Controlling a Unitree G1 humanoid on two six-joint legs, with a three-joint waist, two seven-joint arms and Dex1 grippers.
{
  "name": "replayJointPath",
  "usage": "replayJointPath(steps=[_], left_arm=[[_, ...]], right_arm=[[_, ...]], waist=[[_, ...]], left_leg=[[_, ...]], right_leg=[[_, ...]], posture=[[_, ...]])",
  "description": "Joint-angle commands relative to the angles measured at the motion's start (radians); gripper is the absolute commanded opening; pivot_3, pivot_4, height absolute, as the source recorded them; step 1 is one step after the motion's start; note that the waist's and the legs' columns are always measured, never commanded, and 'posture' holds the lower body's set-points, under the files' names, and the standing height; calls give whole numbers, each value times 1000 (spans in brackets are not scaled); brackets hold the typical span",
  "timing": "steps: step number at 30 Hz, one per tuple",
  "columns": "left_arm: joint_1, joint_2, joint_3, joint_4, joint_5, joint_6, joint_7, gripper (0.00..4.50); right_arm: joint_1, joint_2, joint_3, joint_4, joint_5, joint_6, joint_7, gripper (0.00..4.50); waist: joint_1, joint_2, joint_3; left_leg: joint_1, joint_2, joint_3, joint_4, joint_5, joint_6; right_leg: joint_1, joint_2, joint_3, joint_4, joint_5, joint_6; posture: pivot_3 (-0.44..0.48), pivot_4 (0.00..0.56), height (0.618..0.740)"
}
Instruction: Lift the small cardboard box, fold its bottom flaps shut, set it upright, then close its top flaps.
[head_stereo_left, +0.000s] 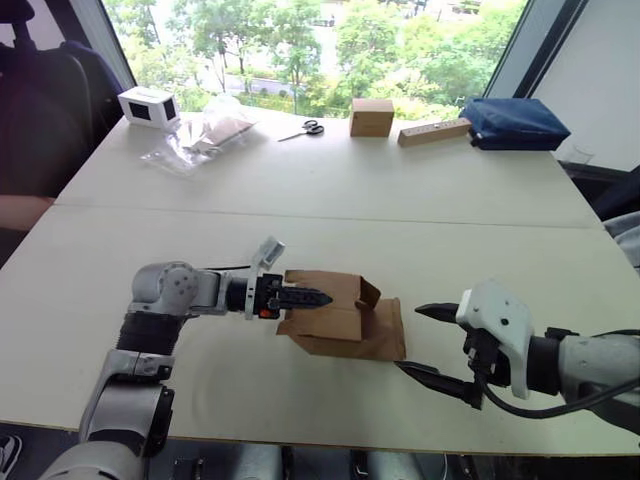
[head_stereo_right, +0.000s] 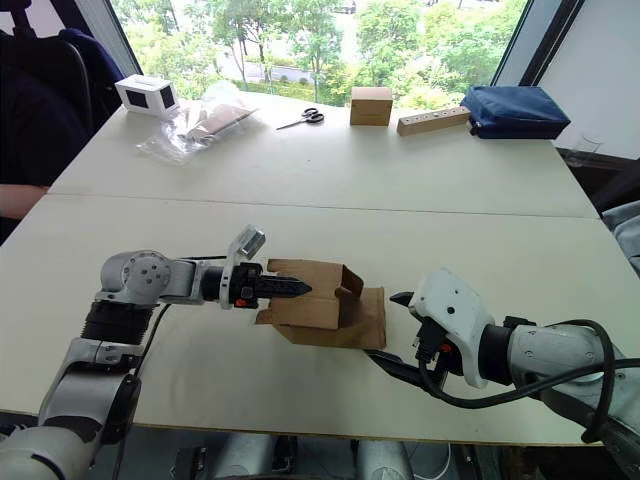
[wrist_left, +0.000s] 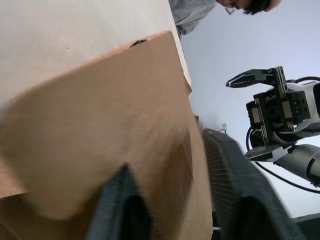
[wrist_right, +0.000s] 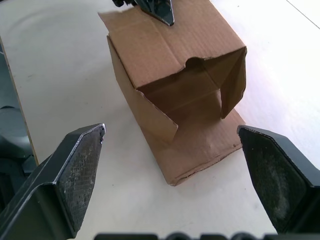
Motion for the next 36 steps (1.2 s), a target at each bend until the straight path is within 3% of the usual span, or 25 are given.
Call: replayJointPath(steps=[1,5,11,14,17,23,27,36], left_arm=[[-1,-4,15,-44,-20,18,1,40],[-4,1,44,-61,-31,19,2,40],[-43,50,95,-69,-37,-50,-64,40],[-145,103,119,-27,4,-189,-146,40],[-308,144,95,-24,81,-394,-238,0],[-411,156,51,43,184,-604,-336,0],[-437,136,36,93,239,-711,-369,0],[-440,111,45,125,256,-740,-394,0]], right_arm=[[1,1,-4,-12,-6,-22,-1,4500],[-2,12,-4,-5,0,-30,-4,4500],[-37,123,-79,72,145,-65,-83,4500],[-160,239,-109,196,184,-136,-222,4500],[-376,378,-59,315,146,-227,-347,3848],[-611,461,17,453,70,-288,-364,1380],[-771,520,60,525,52,-323,-365,26],[-833,525,151,550,-28,-298,-321,26]], waist=[[0,0,0],[0,0,0],[-1,0,0],[-1,-4,1],[-1,-4,2],[-2,4,-1],[-5,4,0],[-6,4,0]], left_leg=[[0,0,0,0,0,0],[0,0,0,0,0,0],[0,0,0,0,0,0],[0,0,0,1,0,0],[-1,1,0,2,0,0],[-1,-1,2,1,-1,1],[-4,-2,3,1,0,1],[-5,0,2,1,-1,2]], right_leg=[[0,0,0,0,0,0],[0,0,0,0,0,0],[0,0,0,0,0,0],[0,1,0,1,0,0],[-1,1,0,1,0,-1],[-1,1,0,0,2,3],[-4,1,0,0,2,3],[-4,1,0,1,3,5]], posture=[[0,150,740],[0,150,740],[0,150,740],[0,150,740],[0,150,740],[0,150,740],[0,150,740],[0,150,740]])
